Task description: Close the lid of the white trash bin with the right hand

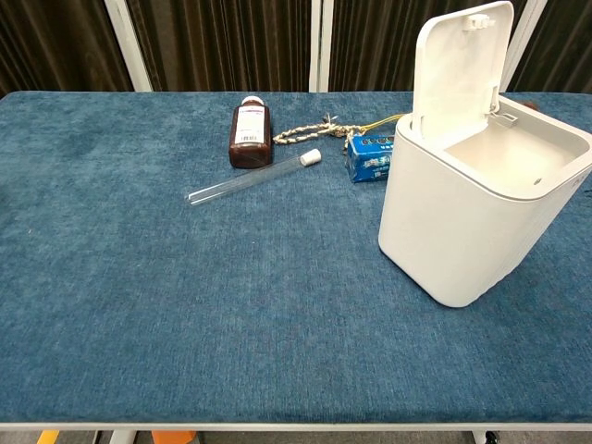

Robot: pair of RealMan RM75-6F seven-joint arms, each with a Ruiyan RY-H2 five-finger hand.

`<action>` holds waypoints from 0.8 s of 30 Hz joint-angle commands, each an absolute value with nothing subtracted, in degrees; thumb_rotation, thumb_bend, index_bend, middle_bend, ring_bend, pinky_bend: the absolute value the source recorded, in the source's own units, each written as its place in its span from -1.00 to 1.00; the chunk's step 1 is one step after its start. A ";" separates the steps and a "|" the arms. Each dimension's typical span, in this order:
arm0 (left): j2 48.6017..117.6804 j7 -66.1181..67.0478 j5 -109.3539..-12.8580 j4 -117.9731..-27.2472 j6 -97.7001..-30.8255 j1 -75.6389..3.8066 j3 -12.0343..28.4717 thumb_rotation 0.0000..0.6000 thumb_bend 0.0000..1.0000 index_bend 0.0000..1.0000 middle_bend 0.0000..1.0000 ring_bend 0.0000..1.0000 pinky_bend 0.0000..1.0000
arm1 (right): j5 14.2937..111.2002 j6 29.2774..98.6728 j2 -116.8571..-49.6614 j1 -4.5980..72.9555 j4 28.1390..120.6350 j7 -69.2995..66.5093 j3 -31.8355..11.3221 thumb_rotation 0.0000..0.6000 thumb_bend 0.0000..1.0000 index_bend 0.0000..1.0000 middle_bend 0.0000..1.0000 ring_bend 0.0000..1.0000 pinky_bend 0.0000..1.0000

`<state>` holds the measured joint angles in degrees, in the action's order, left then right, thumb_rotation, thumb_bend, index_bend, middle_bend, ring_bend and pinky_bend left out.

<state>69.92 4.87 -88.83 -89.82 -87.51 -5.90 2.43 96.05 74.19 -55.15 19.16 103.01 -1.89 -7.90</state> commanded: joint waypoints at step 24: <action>69.97 3.38 -87.92 -89.13 -86.36 -6.10 2.23 1.00 -1.00 -0.72 -0.69 -0.88 -0.73 | 84.60 48.98 -50.07 37.23 114.14 5.11 -11.28 1.00 1.00 -1.00 -0.64 -1.00 -1.00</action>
